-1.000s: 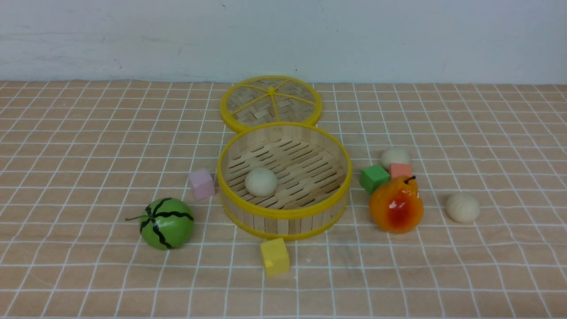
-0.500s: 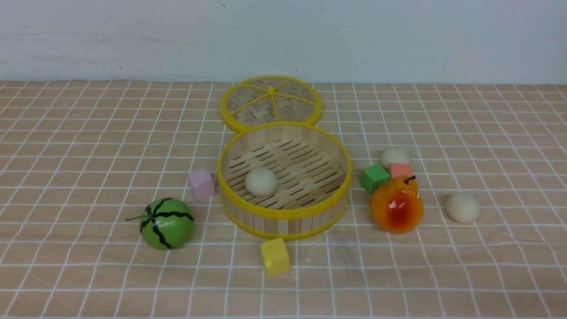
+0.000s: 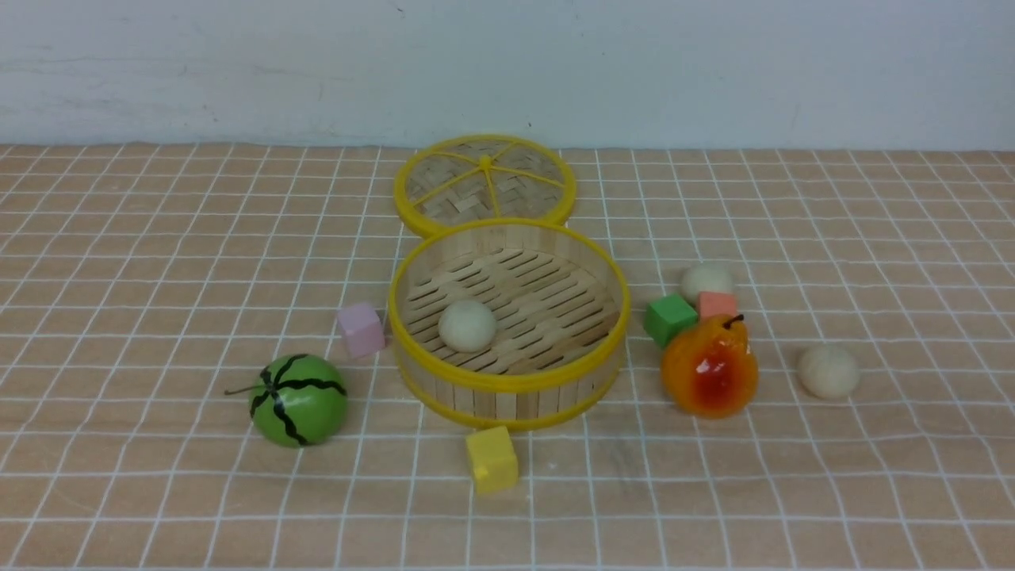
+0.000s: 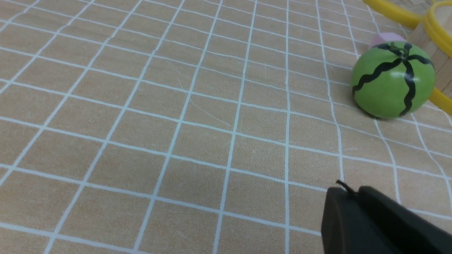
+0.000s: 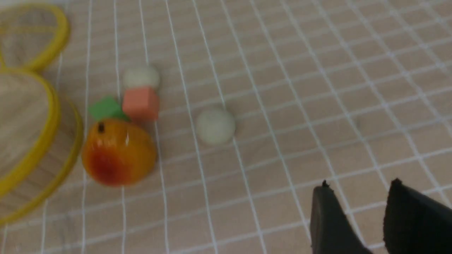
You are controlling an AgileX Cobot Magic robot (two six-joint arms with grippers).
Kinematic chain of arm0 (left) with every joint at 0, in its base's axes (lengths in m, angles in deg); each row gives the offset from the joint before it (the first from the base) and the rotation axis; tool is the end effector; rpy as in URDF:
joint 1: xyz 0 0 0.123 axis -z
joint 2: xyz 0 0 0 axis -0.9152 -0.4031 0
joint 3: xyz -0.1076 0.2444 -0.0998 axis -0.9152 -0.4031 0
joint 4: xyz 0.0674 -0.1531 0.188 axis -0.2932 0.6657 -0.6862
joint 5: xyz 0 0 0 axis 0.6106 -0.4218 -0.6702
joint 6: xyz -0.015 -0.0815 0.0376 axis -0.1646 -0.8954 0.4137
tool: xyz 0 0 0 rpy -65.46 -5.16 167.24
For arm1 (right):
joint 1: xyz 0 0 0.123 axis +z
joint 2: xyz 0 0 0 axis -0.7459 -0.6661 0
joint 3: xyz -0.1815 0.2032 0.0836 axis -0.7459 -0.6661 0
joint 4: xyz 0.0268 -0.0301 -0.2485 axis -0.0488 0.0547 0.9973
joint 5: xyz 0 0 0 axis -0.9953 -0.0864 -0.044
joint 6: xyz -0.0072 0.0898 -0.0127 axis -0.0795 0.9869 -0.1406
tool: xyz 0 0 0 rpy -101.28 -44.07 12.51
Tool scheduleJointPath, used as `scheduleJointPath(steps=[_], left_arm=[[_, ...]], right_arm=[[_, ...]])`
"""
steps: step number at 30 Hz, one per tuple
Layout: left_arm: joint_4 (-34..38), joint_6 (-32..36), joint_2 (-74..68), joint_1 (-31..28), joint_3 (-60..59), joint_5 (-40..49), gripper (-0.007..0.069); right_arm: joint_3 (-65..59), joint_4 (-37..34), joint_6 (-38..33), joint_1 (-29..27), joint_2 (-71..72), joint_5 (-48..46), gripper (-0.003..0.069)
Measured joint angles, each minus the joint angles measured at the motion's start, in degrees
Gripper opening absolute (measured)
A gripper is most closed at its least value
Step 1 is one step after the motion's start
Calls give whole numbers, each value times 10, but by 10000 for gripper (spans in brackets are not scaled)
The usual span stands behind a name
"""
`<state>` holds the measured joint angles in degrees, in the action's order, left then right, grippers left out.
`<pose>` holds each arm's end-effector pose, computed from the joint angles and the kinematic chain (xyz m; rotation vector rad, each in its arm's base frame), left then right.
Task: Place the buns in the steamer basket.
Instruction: Use the right arm to grab a steamed stuffed bun
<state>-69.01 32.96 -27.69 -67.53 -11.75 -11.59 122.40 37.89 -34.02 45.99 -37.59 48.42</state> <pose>0.0522 0.0024 0.1691 -0.2529 1.8742 -0.1343 0.1579 -0.0072 0.3172 0.3037 2.2119 0.0913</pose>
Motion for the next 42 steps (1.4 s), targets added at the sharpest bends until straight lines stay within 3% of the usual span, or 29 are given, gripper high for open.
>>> scheduleJointPath(steps=[5, 11, 14, 21, 27, 34, 42], left_arm=[[0, 0, 0, 0, 0, 0, 39], [0, 0, 0, 0, 0, 0, 39], [0, 0, 0, 0, 0, 0, 40], [0, 0, 0, 0, -1, 0, 50], [0, 0, 0, 0, -1, 0, 57], [0, 0, 0, 0, -1, 0, 69], [0, 0, 0, 0, -1, 0, 74]], right_arm=[[2, -99, -121, 0, -79, 22, 239], [3, -296, -290, 3, -156, 46, 239], [4, -357, -353, 18, -181, 47, 239], [29, -399, -454, 78, -222, 24, 239], [48, -366, -398, 85, -260, -13, 239], [130, -202, -218, 85, -363, 27, 239], [244, -94, -158, 85, -486, 48, 240]])
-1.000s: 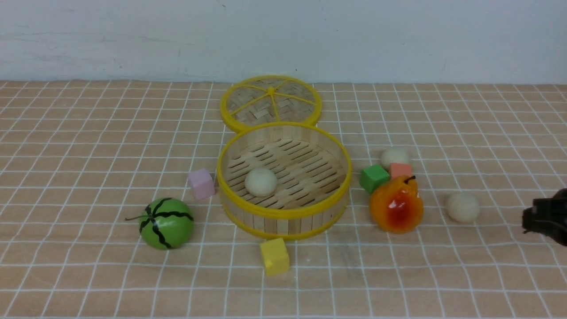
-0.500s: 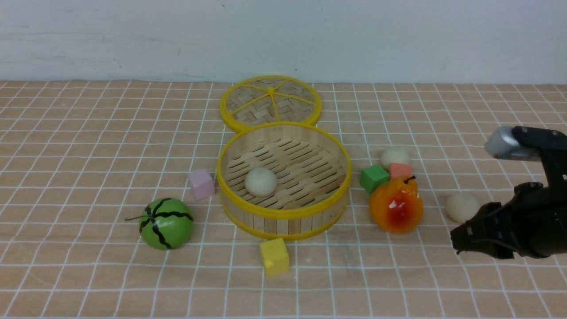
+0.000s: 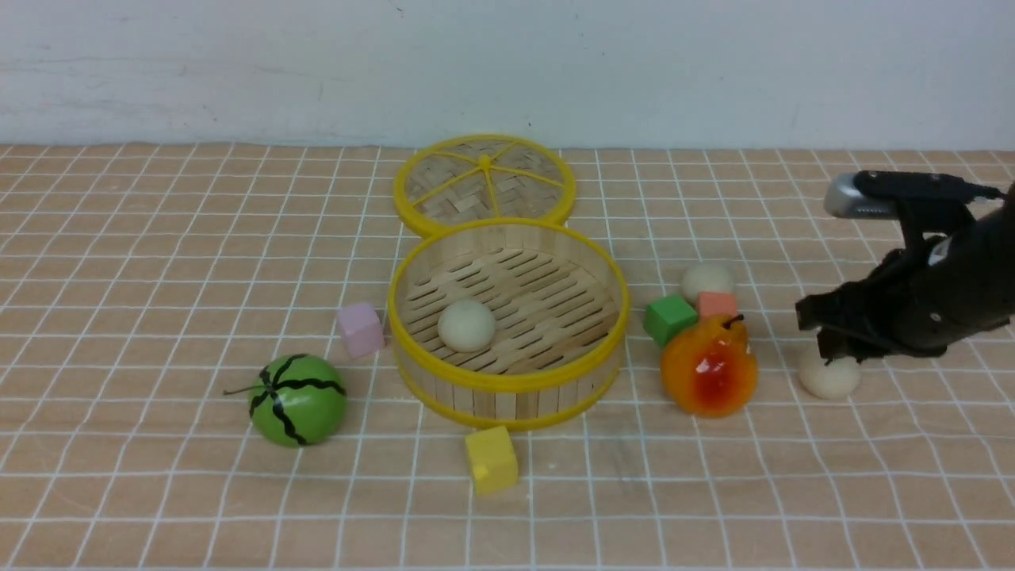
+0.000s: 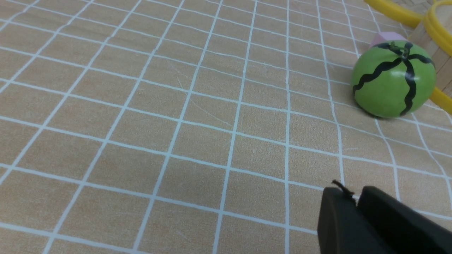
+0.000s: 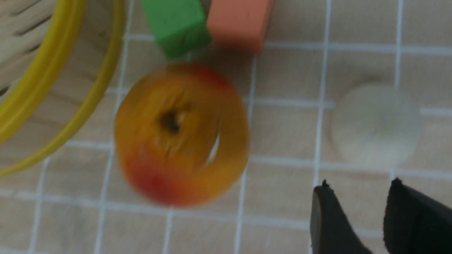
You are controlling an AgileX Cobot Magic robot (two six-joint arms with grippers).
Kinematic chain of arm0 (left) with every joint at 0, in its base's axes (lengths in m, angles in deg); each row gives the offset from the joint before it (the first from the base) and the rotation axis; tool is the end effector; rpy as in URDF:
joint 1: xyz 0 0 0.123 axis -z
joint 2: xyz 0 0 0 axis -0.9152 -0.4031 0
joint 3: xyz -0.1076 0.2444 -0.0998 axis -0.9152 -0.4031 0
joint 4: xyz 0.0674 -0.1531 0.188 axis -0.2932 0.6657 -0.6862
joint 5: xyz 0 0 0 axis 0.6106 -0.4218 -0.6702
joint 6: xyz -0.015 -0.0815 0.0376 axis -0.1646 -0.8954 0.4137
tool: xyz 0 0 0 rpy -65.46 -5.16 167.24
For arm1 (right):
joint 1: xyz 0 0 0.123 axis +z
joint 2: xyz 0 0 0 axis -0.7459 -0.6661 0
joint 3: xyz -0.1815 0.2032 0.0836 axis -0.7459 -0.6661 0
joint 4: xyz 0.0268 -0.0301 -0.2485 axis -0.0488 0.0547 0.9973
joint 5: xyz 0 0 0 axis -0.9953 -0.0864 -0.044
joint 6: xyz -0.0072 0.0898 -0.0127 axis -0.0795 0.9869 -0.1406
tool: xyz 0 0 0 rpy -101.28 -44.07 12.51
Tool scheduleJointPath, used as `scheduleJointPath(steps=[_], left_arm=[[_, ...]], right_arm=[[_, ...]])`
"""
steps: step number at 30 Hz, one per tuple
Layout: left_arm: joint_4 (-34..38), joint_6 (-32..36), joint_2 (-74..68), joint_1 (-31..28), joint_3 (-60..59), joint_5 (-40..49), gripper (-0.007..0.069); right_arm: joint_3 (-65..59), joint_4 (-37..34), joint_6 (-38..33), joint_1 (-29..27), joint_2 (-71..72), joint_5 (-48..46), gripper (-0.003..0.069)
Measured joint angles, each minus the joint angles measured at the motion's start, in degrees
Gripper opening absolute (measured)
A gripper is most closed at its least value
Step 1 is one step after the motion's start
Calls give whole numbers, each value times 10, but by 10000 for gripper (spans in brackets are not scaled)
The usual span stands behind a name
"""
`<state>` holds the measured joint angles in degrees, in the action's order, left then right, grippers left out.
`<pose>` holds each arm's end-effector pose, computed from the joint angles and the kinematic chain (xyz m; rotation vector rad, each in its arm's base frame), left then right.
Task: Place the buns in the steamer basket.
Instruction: Use the right arm to grab a steamed stuffed bun
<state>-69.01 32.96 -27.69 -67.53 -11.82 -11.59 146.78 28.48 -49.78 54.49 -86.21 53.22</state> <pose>0.0522 0.0024 0.1687 -0.2531 1.8754 -0.1342 0.3481 0.0452 0.2373 -0.0516 2.5704 0.1755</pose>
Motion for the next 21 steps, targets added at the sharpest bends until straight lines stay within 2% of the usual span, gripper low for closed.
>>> scheduleJointPath(steps=[8, 21], left_arm=[[0, 0, 0, 0, 0, 0, 83], [0, 0, 0, 0, 0, 0, 89]], right_arm=[[99, 57, 15, 0, -96, -12, 241], [108, 121, 19, 0, -126, -35, 241]])
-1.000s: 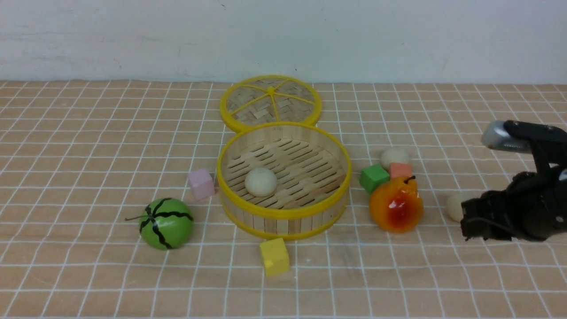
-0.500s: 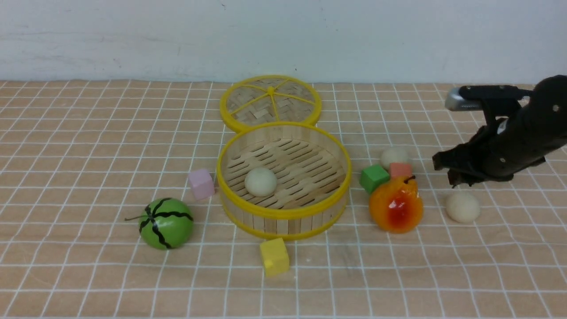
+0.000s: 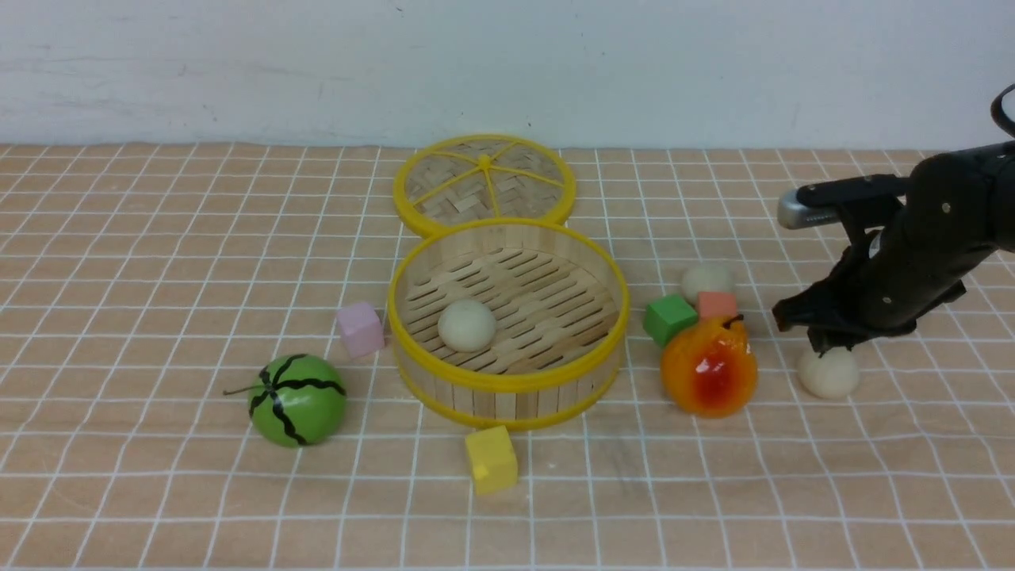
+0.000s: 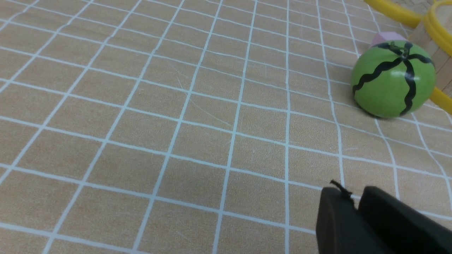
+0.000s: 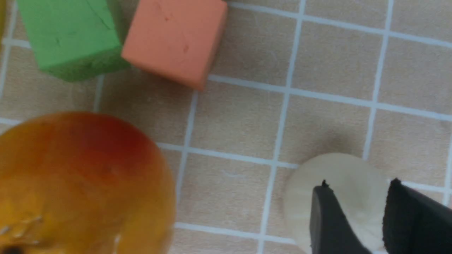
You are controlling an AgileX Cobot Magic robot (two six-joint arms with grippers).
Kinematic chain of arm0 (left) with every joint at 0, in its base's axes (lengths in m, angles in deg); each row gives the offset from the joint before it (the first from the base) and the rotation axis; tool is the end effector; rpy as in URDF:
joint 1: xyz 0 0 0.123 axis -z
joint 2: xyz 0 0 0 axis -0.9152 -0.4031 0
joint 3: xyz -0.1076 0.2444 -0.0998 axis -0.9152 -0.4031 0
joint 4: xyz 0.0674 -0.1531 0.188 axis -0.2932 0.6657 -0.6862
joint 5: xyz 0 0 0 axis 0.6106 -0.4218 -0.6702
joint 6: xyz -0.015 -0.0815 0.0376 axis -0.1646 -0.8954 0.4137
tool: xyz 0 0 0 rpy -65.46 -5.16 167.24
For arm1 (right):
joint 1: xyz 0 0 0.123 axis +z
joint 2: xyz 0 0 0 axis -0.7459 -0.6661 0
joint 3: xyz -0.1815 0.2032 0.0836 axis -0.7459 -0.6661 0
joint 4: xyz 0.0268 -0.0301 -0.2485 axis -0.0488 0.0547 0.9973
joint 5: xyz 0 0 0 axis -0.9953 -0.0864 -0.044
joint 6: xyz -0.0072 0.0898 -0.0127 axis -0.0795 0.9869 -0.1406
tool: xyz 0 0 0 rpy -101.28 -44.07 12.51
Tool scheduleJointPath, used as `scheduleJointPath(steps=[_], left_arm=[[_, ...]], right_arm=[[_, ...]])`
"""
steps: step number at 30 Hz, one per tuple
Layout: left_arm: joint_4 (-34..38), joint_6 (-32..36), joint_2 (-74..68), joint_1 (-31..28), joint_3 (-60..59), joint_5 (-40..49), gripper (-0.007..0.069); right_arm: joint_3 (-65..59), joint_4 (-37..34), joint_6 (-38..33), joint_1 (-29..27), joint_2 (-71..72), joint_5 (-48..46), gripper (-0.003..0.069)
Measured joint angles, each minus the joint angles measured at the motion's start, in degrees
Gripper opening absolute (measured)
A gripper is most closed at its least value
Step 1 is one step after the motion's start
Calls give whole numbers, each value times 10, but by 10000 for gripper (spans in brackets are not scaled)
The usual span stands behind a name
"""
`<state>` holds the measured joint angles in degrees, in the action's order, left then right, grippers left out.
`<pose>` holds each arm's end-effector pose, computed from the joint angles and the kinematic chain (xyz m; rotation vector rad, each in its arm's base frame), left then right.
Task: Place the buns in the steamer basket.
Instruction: Use the right arm to grab a steamed stuffed bun
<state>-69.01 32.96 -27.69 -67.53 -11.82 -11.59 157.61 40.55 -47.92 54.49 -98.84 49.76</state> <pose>0.0522 0.0024 0.1687 -0.2531 1.8754 -0.1342 0.3978 0.0401 0.2043 -0.2023 2.6527 -0.0312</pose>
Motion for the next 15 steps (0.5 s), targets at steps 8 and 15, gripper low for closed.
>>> scheduleJointPath(steps=[8, 15], left_arm=[[0, 0, 0, 0, 0, 0, 92], [0, 0, 0, 0, 0, 0, 99]], right_arm=[[1, 12, 9, 0, -17, 0, 241], [1, 11, 9, 0, -26, -3, 241]])
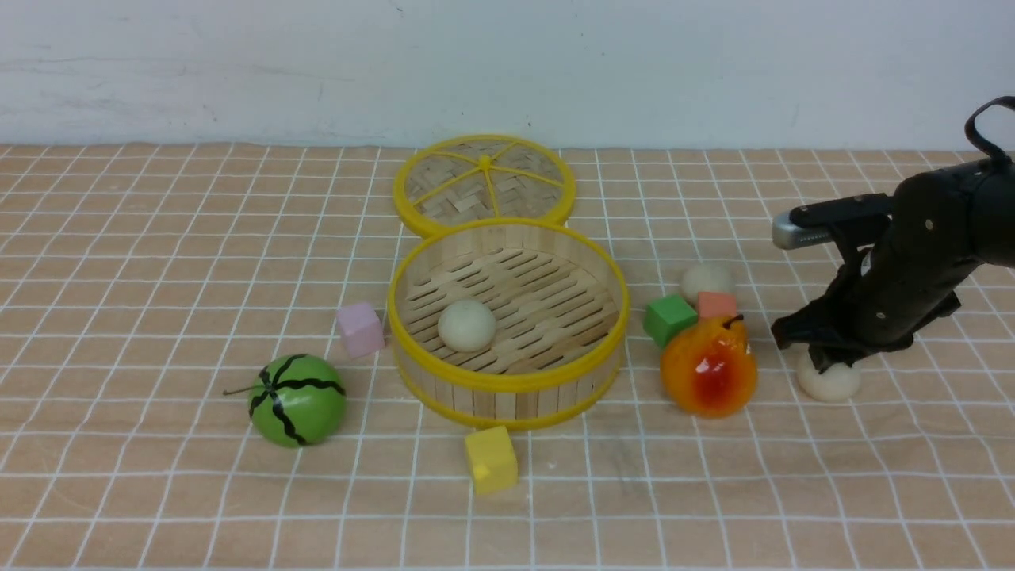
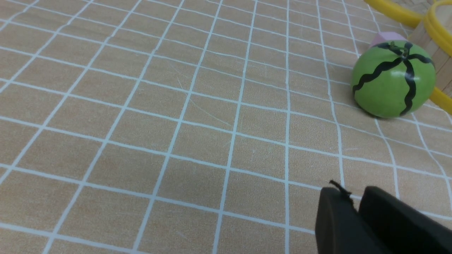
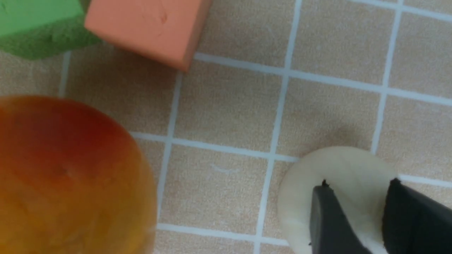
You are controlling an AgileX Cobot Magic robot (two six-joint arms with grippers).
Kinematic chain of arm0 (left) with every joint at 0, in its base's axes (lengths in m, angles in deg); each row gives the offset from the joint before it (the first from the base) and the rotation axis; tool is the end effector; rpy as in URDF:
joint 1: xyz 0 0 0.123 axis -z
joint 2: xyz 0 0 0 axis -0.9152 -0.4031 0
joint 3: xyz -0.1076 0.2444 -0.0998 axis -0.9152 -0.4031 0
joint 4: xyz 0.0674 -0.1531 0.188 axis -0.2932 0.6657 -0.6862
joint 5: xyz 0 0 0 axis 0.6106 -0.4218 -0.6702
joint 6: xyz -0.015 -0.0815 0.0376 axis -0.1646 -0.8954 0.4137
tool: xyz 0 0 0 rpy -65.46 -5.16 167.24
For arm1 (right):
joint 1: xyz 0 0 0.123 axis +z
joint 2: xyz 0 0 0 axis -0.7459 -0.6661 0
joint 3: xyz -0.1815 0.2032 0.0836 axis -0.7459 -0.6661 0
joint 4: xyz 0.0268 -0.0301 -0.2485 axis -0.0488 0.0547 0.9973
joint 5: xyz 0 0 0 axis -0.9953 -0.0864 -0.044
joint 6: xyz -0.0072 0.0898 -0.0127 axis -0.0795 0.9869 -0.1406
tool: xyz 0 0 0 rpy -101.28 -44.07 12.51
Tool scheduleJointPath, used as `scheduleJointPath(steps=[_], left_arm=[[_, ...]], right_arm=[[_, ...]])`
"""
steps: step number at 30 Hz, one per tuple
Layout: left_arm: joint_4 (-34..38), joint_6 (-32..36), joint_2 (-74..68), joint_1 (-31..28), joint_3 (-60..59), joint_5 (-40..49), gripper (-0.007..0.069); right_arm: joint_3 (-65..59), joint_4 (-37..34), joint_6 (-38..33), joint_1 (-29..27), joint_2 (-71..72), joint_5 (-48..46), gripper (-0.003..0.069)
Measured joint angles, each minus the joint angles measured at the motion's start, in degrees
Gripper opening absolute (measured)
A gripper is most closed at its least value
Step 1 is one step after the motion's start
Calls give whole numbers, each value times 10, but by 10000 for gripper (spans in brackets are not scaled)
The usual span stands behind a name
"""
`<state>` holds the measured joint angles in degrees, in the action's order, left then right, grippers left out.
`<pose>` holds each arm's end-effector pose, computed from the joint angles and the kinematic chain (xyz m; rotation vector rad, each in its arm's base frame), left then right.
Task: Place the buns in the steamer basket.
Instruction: Use the right arm to grab a steamed stuffed bun, then use the right arm to put the steamed stuffed bun into the steamer
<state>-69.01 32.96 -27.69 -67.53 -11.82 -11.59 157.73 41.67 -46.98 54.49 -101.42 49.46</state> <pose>0.0522 0.0024 0.1687 -0.2531 1.8754 -0.1342 0.4011 0.0394 0.1867 -0.2027 2.6997 -0.0492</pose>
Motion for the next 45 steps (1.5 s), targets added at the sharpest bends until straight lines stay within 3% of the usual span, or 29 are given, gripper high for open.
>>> scheduleJointPath(steps=[6, 8, 10, 21, 28, 35, 40, 45], left_arm=[[0, 0, 0, 0, 0, 0, 102], [0, 0, 0, 0, 0, 0, 106], [0, 0, 0, 0, 0, 0, 108], [0, 0, 0, 0, 0, 0, 113], [0, 0, 0, 0, 0, 0, 121], [0, 0, 0, 0, 0, 0, 127], [0, 0, 0, 0, 0, 0, 127], [0, 0, 0, 0, 0, 0, 132]], right_arm=[[0, -1, 0, 0, 0, -2, 175], [0, -1, 0, 0, 0, -2, 63], [0, -2, 0, 0, 0, -2, 10], [4, -48, -9, 0, 51, -5, -1], [85, -216, -121, 13, 86, -39, -1], [171, -412, -269, 81, 42, -35, -1], [192, -511, -344, 108, -37, -11, -1], [192, -566, -402, 109, -109, 3, 15]])
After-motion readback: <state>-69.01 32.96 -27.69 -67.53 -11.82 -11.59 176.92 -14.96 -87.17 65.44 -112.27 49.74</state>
